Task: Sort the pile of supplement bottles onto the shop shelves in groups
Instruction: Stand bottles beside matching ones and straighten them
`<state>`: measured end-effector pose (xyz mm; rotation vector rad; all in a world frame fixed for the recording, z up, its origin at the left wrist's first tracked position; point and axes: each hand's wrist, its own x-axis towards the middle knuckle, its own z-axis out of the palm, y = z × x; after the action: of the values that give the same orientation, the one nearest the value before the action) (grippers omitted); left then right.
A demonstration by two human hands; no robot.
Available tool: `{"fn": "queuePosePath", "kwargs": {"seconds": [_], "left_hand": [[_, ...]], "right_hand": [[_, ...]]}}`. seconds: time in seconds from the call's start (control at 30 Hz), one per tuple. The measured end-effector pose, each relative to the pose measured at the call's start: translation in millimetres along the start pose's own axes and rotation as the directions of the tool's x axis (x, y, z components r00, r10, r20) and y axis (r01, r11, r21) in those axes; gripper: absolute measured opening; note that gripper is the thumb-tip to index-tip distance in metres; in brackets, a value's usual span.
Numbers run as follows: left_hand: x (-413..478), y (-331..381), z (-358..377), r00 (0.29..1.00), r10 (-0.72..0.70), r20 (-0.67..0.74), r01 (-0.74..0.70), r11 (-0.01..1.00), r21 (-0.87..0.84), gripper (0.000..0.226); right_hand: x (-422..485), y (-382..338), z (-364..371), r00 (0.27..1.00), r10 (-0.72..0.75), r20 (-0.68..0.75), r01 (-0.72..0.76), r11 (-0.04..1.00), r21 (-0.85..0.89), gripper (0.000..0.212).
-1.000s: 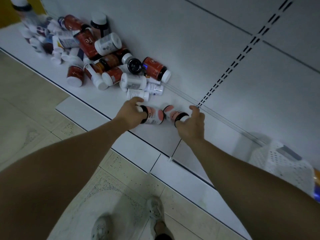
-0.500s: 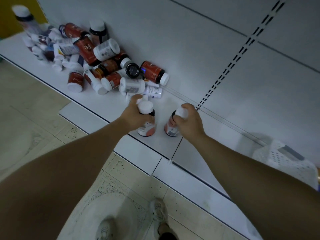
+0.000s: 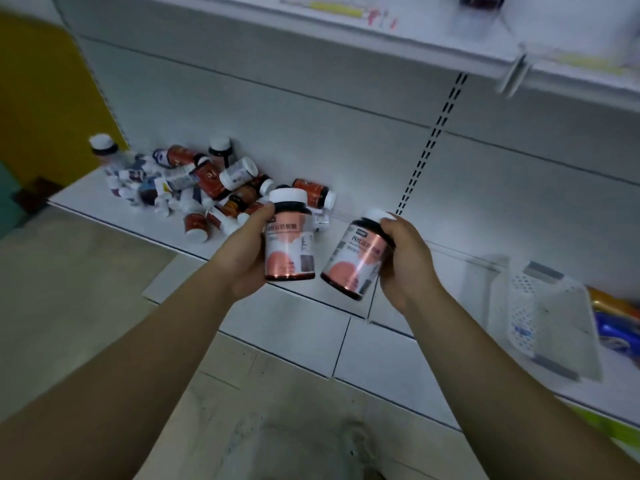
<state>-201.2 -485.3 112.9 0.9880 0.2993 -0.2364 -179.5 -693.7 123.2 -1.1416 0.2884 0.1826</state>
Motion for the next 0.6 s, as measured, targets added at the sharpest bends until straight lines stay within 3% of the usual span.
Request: {"fn": "queuePosePath", "kwargs": {"seconds": [0.1, 0.33, 0.6], "left_hand": [[-26, 13, 14, 0.997, -0.031, 0.076, 0.03, 0.999, 0.012, 0.057], [-71, 22, 79, 0.986, -0.043, 0.162, 0.024, 0.993, 0.12, 0.052], [-108, -14, 187, 0.95, -0.092, 0.297, 0.0, 0.955, 0.296, 0.055]], "right_hand": [[-35, -13, 8, 1.0, 0.003, 0.013, -0.004, 0.995, 0.096, 0.021], [-100, -57, -2, 0.992, -0.123, 0.023, 0.119, 0.986, 0.119, 0.023], [-165, -114, -89, 0.948, -0.289, -0.13, 0.297, 0.953, 0.05, 0.018]]}}
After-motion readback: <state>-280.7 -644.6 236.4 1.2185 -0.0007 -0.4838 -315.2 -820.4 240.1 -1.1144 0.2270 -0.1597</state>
